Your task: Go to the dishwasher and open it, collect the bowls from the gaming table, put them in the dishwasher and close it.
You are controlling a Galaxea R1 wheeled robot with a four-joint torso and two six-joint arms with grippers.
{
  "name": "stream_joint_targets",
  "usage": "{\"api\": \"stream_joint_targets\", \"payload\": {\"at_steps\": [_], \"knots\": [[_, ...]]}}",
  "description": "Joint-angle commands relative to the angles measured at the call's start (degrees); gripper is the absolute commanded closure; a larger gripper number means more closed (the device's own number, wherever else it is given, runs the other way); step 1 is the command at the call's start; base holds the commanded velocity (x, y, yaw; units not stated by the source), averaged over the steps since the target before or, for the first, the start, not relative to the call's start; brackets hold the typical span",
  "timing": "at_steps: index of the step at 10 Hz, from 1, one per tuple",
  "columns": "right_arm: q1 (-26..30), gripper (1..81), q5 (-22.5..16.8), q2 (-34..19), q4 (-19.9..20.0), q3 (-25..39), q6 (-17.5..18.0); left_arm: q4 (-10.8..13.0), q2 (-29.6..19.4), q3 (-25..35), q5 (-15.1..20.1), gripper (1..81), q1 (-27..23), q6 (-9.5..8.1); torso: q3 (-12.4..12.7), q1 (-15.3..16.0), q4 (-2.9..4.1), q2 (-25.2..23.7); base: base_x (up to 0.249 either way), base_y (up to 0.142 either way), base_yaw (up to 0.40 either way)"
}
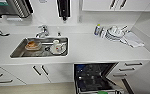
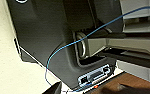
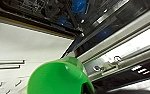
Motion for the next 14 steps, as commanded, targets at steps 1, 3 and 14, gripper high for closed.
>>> {"api": "stream_joint_targets", "payload": {"at_steps": [1, 3, 14], "knots": [[9.4, 81.1, -2.55, -3.58, 0.21, 0.73, 2.61, 0.9, 4.71, -9.39, -6.2, 1.0, 4.35, 0.49, 0.0, 0.0, 0.0, 0.0, 0.0, 0.0, 0.0], [12.75, 81.1, -2.64, -3.32, 0.21, -0.41, 4.37, 0.64, 7.35, -14.59, -6.29, 1.0, 5.68, 0.49, 0.0, 0.0, 0.0, 0.0, 0.0, 0.0, 0.0], [16.28, 1.0, -16.17, -4.73, -0.23, 1.08, 4.63, -1.74, 10.17, -18.28, -6.55, 1.0, 7.44, -0.04, 0.0, 0.0, 0.0, 0.0, 0.0, 0.0, 0.0]]}}
